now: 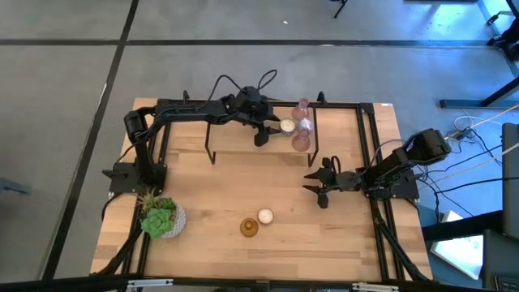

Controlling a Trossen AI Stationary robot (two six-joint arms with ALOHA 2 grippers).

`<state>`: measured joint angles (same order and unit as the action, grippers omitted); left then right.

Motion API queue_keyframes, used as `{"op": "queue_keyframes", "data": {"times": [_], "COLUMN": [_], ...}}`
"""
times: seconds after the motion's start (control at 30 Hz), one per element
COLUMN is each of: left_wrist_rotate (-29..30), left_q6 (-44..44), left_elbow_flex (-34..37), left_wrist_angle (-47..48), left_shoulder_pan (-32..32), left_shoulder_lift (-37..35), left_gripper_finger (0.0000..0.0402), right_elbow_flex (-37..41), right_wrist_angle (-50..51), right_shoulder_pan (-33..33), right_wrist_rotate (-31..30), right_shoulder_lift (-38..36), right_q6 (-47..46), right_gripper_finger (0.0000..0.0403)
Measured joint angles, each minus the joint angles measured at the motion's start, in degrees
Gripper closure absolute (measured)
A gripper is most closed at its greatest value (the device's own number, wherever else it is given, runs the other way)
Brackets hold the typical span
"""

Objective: Pick & Place candle stick holders
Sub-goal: Put the blue scented candle on the shelf

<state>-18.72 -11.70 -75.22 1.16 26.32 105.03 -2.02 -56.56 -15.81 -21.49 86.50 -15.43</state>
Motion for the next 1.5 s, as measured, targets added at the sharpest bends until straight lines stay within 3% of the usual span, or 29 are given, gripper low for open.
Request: {"op": "queue_keyframes", "data": {"times": [1.5], "left_wrist_rotate": [0.18], "left_q6": [-0.04], "left_elbow_flex": [-0.11], "left_wrist_angle": [-5.62], "left_shoulder_pan": [-1.52], "left_shoulder_lift": [1.27], "left_gripper_finger": [0.0176], "right_elbow_flex": [0.0], "right_wrist_angle": [-0.04], "right_shoulder_pan": [0.0], "right_wrist_rotate": [-0.51], "right_shoulder_lift": [0.0], "right_q6": [0.88], "right_gripper_finger": [0.0219]}}
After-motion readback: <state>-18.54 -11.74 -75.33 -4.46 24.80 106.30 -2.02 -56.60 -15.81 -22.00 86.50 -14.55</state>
